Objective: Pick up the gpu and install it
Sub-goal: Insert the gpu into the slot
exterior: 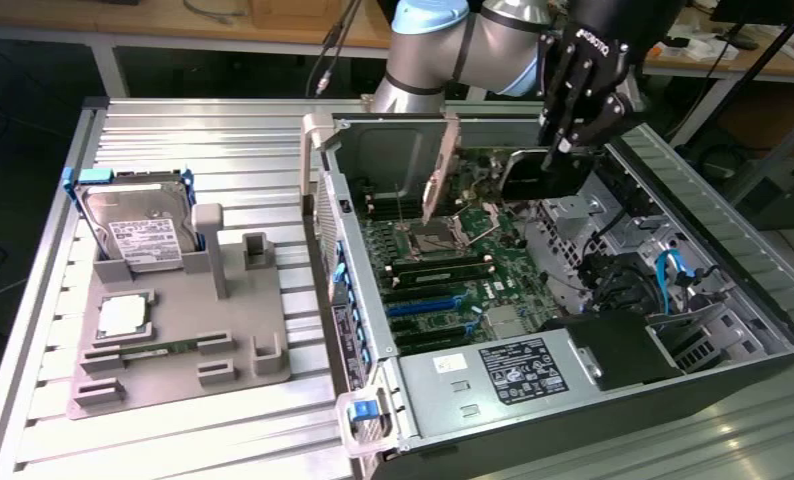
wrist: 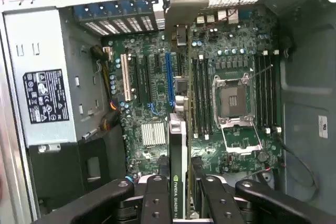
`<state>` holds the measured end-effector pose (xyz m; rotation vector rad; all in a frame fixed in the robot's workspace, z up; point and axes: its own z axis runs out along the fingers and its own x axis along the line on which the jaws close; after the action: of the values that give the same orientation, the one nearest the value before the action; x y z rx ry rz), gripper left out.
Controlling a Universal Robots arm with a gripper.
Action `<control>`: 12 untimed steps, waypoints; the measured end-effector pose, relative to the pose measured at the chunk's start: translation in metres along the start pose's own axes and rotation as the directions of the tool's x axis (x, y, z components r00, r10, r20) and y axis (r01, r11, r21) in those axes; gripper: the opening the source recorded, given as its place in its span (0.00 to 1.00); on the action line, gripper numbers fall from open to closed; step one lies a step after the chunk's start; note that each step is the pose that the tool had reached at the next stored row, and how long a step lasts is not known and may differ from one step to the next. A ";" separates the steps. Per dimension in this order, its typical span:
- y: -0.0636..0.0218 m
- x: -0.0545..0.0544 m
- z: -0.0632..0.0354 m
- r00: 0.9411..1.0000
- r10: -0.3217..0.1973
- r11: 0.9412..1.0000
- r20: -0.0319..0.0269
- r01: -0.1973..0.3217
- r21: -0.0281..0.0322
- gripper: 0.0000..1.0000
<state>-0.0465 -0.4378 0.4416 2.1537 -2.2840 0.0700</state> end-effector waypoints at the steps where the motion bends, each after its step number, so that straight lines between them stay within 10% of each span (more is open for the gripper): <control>1: 0.0000 0.000 0.0067 0.997 -0.072 0.997 0.003 0.072 0.002 0.27; 2: -0.0010 0.000 0.0090 0.996 -0.084 0.996 0.033 0.084 0.003 0.27; 3: -0.0010 0.001 0.0196 0.995 -0.091 0.996 0.040 0.090 0.004 0.27; 12: 0.0161 0.001 0.0818 0.999 0.012 1.000 0.038 -0.012 0.003 0.27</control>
<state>-0.0602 -0.4401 0.3595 2.1615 -2.3189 0.0332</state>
